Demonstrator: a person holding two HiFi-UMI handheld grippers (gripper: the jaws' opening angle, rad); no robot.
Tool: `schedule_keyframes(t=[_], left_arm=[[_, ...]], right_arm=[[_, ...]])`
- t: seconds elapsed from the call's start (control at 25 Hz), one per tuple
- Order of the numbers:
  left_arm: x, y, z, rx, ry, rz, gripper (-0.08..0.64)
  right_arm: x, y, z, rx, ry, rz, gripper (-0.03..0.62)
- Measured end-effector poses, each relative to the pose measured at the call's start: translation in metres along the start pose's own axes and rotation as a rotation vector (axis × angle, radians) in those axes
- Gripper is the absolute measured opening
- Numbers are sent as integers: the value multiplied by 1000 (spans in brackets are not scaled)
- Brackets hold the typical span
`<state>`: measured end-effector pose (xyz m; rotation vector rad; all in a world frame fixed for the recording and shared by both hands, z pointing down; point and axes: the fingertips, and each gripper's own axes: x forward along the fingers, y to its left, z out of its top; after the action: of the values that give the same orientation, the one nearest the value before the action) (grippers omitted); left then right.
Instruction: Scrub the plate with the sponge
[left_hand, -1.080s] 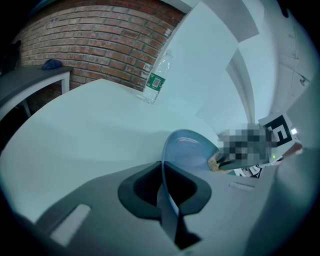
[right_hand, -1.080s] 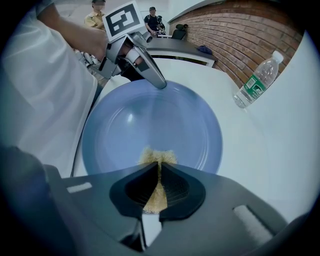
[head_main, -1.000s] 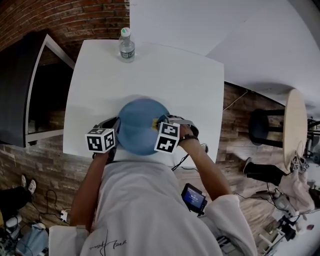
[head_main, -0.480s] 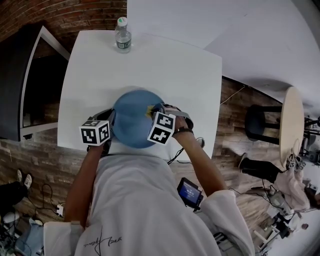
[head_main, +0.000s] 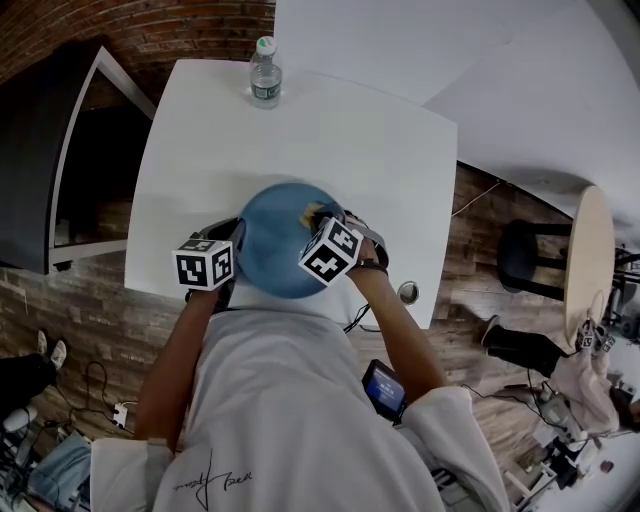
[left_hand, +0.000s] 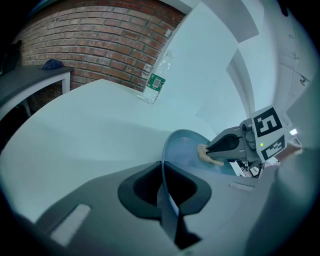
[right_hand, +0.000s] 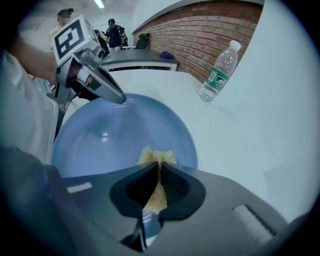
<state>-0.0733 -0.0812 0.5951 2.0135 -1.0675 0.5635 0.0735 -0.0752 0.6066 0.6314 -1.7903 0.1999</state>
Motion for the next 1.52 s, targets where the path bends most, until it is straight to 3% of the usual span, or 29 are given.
schedule_keyframes(t=[0.4,1.16,1.52], left_arm=[[1,0,0,-4,-3,0,32],[0,0,1,-29,-14,9,32],[1,1,2,-33,-18,9,32]], right_arm=[[6,-10,14,124,-54,-64,21],[14,1,48,42,-110,-118,21],[17,13,63,4,-141,-102,21]])
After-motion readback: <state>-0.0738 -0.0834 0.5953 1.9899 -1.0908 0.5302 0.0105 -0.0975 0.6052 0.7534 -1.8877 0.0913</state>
